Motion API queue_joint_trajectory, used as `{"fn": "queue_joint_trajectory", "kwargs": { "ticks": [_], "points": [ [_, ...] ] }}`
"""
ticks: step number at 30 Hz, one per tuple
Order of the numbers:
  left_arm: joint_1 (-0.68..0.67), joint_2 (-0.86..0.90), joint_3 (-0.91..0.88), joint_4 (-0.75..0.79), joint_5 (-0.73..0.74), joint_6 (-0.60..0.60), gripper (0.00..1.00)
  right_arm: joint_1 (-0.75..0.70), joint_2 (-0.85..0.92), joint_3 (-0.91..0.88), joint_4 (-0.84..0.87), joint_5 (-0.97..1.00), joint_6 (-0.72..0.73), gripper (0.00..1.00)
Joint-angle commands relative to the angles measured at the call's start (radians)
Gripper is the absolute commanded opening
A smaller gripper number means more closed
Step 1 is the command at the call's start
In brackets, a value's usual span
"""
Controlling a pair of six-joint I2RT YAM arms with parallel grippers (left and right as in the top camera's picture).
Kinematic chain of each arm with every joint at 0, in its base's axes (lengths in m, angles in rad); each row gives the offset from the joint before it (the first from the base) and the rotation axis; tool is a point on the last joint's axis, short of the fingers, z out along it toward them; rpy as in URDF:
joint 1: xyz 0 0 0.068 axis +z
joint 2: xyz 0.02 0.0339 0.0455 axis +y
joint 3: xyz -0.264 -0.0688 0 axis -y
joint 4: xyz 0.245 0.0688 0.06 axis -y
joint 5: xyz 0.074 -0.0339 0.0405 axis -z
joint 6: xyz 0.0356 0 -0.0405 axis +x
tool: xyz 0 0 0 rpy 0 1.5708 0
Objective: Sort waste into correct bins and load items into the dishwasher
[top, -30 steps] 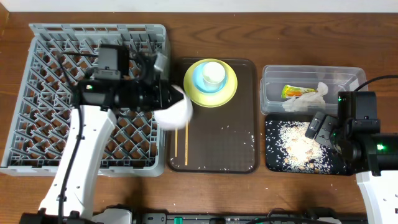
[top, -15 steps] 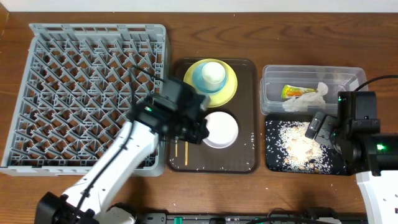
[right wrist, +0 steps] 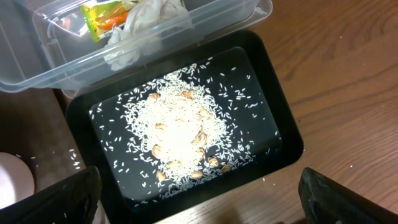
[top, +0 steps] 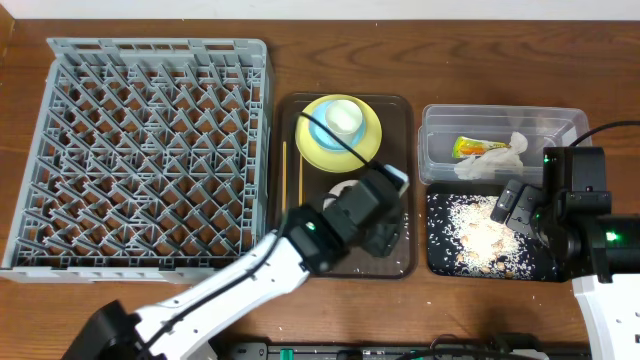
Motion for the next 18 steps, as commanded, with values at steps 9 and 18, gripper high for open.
{"fn": "queue_joint_trajectory", "kwargs": {
  "ticks": [9,18],
  "points": [
    [-0.016,0.333,0.001,0.087,-0.172,-0.002,0.57,-0.008,0.001,0.005,-0.001,0.007,-0.003,0.99],
    [-0.016,0.409,0.001,0.072,-0.172,-0.002,0.08,-0.008,0.001,0.005,-0.001,0.007,-0.003,0.99]
  ]
}}
